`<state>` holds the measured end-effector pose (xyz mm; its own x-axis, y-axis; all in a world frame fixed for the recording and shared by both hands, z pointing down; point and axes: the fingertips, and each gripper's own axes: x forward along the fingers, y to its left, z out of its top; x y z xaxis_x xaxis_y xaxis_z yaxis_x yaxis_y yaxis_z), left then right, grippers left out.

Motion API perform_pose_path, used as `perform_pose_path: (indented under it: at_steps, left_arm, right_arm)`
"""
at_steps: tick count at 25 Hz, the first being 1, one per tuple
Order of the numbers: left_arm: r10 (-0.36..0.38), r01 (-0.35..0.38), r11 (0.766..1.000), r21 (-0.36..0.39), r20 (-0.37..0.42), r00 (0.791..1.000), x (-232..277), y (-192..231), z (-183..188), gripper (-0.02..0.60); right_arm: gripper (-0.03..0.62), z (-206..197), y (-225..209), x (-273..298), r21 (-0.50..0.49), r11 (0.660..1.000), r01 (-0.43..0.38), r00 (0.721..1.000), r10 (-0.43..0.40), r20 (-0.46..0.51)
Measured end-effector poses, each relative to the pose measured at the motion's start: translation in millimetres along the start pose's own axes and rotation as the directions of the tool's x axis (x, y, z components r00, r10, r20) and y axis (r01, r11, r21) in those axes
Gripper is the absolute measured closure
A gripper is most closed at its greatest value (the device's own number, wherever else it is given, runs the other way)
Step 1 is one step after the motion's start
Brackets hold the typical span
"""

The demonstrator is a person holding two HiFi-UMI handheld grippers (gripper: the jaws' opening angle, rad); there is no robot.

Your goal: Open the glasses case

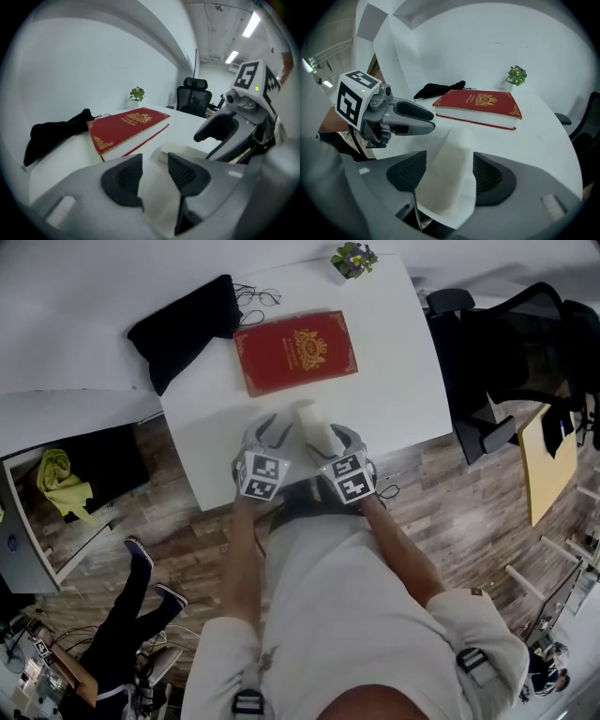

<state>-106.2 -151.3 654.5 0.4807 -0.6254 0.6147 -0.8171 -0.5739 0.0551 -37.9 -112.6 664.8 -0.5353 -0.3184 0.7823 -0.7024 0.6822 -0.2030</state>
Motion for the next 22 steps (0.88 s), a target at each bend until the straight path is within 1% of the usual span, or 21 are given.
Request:
perform_pose_path:
  at_steps: [9, 13, 18, 22]
  left_arm:
    - [-0.025, 0.025, 1.0, -0.011, -0.028, 0.999, 6.1, -1.2, -8.5, 0.413]
    - [-0.032, 0.032, 0.999, -0.001, -0.037, 0.999, 11.6, -3.1, -12.5, 0.413]
    - [-0.03, 0.033, 0.999, 0.042, -0.06, 0.998, 15.4, -6.6, -13.9, 0.413]
    - [-0.026, 0.029, 0.999, 0.041, -0.063, 0.998, 17.2, -6.8, -14.4, 0.413]
  right_arm:
    - [0.233, -10.0, 5.5, 12.6, 0.014, 1.0, -0.005, 0.999, 0.005, -0.041]
    - [0.207, -18.7, 7.7, 21.2, 0.011, 1.0, -0.008, 0.998, 0.008, -0.068]
    - [0.183, -26.5, 9.2, 27.1, -0.004, 1.0, -0.003, 0.995, 0.002, -0.1]
    - [0.177, -26.2, 8.7, 30.8, -0.039, 0.999, 0.009, 0.994, -0.013, -0.111]
